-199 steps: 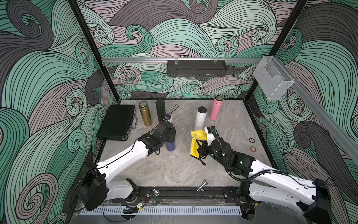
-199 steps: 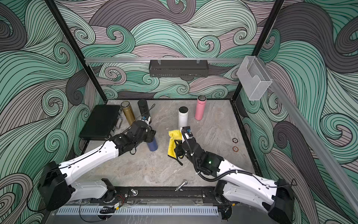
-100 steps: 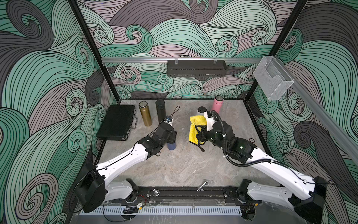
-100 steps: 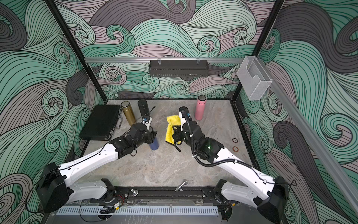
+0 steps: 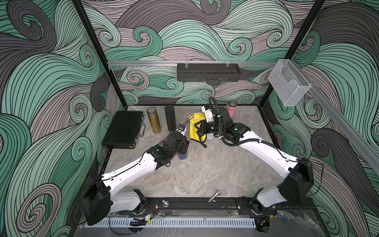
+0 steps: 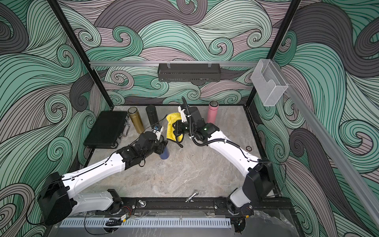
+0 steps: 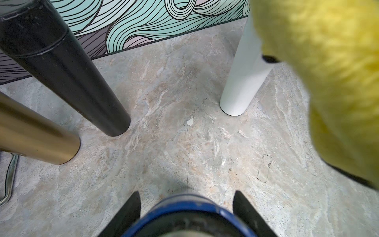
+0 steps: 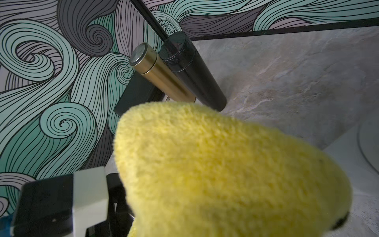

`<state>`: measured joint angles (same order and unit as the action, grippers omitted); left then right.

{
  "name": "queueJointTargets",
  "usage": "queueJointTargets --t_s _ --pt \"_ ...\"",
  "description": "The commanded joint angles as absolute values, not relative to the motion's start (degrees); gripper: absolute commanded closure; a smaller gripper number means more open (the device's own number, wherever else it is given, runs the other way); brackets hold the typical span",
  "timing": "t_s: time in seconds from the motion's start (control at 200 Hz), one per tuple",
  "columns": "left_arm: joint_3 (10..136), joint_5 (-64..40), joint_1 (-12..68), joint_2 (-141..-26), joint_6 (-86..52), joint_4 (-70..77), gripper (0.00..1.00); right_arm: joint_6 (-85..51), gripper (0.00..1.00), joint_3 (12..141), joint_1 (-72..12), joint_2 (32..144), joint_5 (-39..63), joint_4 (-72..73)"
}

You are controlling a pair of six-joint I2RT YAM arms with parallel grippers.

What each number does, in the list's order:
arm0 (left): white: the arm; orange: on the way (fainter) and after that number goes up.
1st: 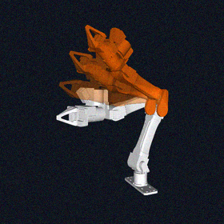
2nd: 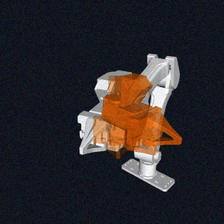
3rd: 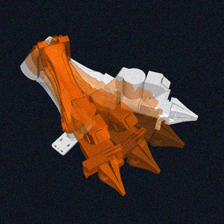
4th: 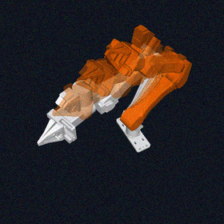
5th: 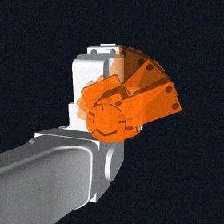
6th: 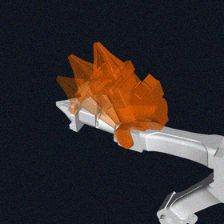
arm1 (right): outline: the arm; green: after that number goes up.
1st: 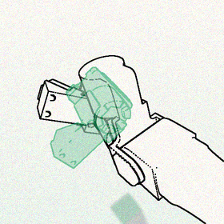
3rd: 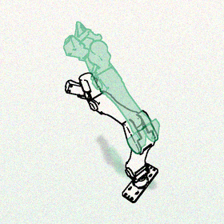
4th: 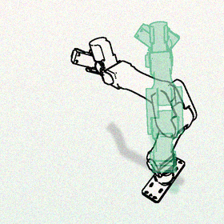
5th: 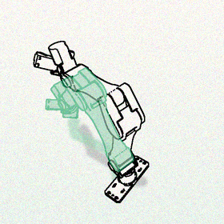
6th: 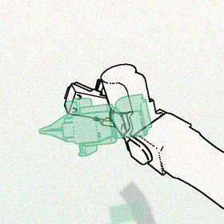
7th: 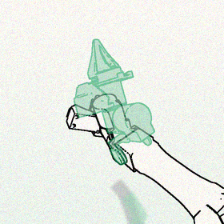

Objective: Wipe the surface of the thermos
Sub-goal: Wipe the dirt from the surface of the thermos.

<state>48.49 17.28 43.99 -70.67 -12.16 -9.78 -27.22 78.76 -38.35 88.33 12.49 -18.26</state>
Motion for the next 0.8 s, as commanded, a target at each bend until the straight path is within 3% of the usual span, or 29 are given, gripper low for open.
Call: queueJointTargets --t_s 0.0,0.085,0.51,0.796 --pt "49.0 17.5 44.6 -69.5 -11.0 -7.8 0.39 -27.8 1.0 81.9 -37.9 89.7 17.4 -19.0" --pt "48.7 17.5 44.7 -69.2 -10.8 -7.5 0.28 -28.1 1.0 82.7 -37.9 90.6 18.4 -18.9" --pt "47.0 17.5 45.1 -69.9 -11.1 -5.4 0.33 -34.2 1.0 81.4 -38.2 95.0 29.6 -12.1" --pt "45.0 17.2 45.5 -69.5 -11.7 -3.6 0.31 -33.9 1.0 80.6 -38.4 93.0 25.6 -12.9"
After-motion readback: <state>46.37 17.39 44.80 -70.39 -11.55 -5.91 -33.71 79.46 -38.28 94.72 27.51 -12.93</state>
